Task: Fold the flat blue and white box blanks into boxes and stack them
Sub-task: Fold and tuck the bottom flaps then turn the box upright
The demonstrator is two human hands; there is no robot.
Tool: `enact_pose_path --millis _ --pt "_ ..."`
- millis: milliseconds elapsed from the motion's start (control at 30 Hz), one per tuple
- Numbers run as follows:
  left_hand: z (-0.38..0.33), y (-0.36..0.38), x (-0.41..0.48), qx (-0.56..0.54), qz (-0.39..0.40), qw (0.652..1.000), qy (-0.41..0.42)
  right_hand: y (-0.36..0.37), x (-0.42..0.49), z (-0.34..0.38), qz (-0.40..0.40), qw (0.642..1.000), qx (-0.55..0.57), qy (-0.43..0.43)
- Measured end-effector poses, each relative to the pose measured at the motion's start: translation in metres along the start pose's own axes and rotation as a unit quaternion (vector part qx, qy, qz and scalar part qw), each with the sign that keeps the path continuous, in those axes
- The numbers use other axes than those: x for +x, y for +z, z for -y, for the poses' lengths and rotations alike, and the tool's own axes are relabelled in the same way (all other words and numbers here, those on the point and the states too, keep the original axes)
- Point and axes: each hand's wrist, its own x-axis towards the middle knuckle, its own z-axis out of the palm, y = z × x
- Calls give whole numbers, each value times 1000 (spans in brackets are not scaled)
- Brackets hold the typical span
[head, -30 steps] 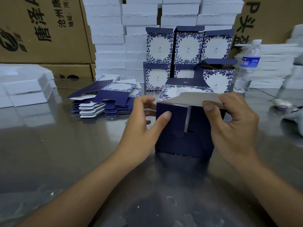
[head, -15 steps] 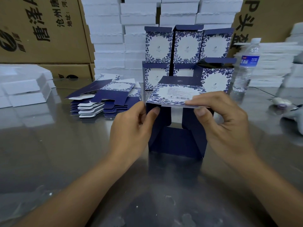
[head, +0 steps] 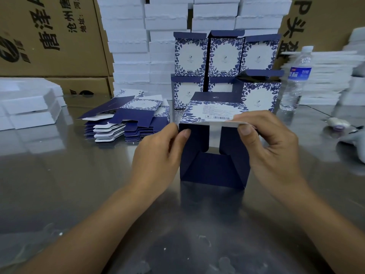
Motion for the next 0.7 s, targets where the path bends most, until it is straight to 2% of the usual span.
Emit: enact_pose_path --millis 200,333,500,700 --pt "6 1 0 40 94 994 -28 -1 1 0 -6 1000 -7 1" --pt "6 -1 1 51 93 994 -5 0 0 1 -5 1000 -6 3" --pt "7 -1 1 36 108 993 -29 0 0 0 -3 1000 -6 6" --pt "11 0 -1 73 187 979 -26 0 0 0 2 1000 -16 5"
